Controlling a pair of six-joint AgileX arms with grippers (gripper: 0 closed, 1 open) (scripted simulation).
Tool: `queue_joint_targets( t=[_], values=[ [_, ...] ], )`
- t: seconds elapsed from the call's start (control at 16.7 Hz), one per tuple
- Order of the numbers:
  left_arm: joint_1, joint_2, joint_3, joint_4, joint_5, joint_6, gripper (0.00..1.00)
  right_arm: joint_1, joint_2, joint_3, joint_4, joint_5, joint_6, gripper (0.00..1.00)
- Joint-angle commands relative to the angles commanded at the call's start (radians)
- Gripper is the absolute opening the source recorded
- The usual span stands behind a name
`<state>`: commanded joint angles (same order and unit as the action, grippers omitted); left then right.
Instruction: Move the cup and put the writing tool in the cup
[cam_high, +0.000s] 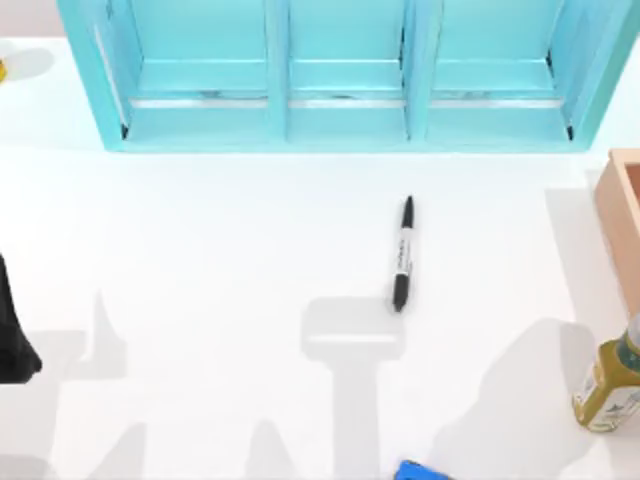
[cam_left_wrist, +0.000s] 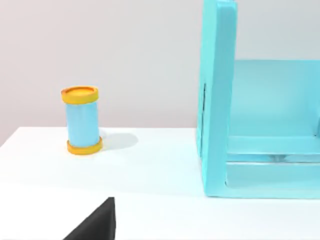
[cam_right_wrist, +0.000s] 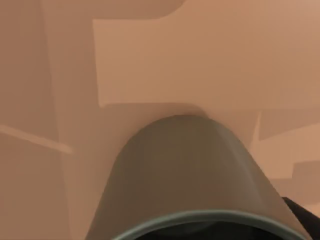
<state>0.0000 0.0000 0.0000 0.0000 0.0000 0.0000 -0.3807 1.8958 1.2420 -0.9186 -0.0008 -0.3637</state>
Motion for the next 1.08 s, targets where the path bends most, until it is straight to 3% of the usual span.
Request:
queue_joint_targets(
  t=[0.3,0.84,1.08],
  values=[
    [0.000,0.000,0.000,0.000,0.000,0.000,1.00,0.064,-0.013,0.066,-0.074,0.000,0.061,0.00],
    [0.000,0.000,0.000,0.000,0.000,0.000,1.00,0.420,-0.140,0.389,-0.536,0.000,0.418,0.00],
    [0.000,0.000,0.000,0.000,0.000,0.000,1.00,0.448,-0.155,0.412,-0.565,-0.001,0.446,0.00]
  ],
)
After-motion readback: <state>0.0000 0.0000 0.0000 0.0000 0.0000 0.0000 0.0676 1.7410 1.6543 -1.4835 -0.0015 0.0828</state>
